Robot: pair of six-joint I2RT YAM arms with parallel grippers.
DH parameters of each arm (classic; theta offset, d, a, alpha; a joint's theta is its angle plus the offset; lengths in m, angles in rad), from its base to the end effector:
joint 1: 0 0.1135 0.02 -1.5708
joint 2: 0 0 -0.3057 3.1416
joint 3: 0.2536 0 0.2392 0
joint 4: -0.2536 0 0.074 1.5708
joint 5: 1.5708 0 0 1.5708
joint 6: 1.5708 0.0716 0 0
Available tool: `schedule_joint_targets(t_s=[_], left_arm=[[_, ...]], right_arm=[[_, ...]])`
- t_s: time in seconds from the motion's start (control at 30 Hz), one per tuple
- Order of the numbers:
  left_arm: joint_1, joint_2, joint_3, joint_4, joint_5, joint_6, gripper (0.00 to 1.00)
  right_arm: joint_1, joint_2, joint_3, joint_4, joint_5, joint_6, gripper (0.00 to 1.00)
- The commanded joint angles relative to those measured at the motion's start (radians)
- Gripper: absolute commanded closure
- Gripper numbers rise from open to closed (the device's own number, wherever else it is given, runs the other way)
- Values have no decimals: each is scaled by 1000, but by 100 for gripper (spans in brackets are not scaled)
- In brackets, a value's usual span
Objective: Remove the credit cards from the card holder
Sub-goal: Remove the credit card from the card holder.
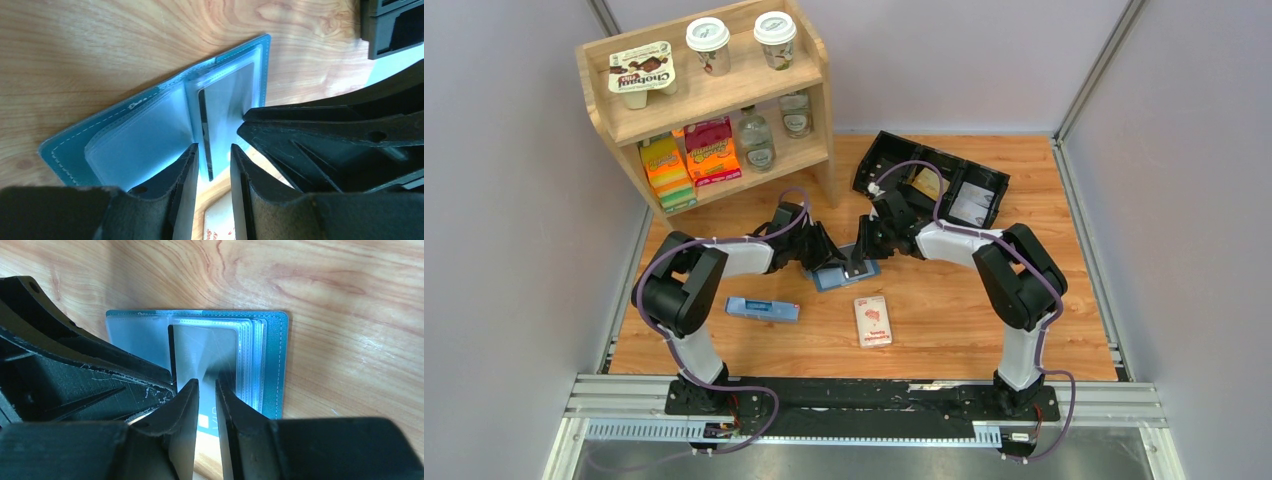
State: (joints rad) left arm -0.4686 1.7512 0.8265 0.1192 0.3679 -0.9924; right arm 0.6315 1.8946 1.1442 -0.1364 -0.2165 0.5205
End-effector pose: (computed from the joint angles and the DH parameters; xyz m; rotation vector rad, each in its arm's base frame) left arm 0.3093 -0.1854 0.1639 -0.4861 2.5671 -1.0608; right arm 0.3287 0.2595 0.1778 -0.2432 2.5751 0.7367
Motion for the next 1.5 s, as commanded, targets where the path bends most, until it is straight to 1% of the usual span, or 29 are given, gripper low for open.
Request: schedule_joint_targets(t_s=[0.0, 0.17, 0.3, 0.43, 0.57, 0.73, 0.83, 0.93, 0.97, 1.07, 1.17, 1.47], left_arm=[[4, -10, -9, 99, 34, -31, 63], [4, 4, -6, 74, 29, -34, 64], [4, 14, 0, -19, -3, -19, 65], [4, 10, -9, -35, -21, -11, 62], [4, 18, -6, -6, -4, -3, 63], [4, 28, -21, 75, 40, -14, 70], [5, 30, -43, 160, 63, -37, 77], [13, 13, -81, 233, 78, -58, 88], [13, 7, -90, 261, 80, -66, 90], [22, -18, -102, 255, 77, -57, 98], [28, -33, -115, 244, 77, -51, 100], [51, -82, -170, 237, 80, -55, 99]], right_arm=[[2, 4, -31, -26, -1, 15, 74], [2, 6, -38, -20, 2, 22, 75], [2, 3, -47, -9, 0, 32, 75], [2, 3, -51, -5, 2, 32, 75], [2, 6, -57, 4, -3, 35, 75], [0, 8, -67, 18, -9, 42, 75], [-9, 12, -81, 44, -33, 64, 75], [-21, 24, -95, 64, -47, 82, 75], [-24, 26, -101, 69, -50, 85, 75], [-35, 27, -116, 86, -53, 98, 75], [-44, 31, -126, 90, -50, 104, 75], [-65, 41, -144, 92, -34, 108, 75]])
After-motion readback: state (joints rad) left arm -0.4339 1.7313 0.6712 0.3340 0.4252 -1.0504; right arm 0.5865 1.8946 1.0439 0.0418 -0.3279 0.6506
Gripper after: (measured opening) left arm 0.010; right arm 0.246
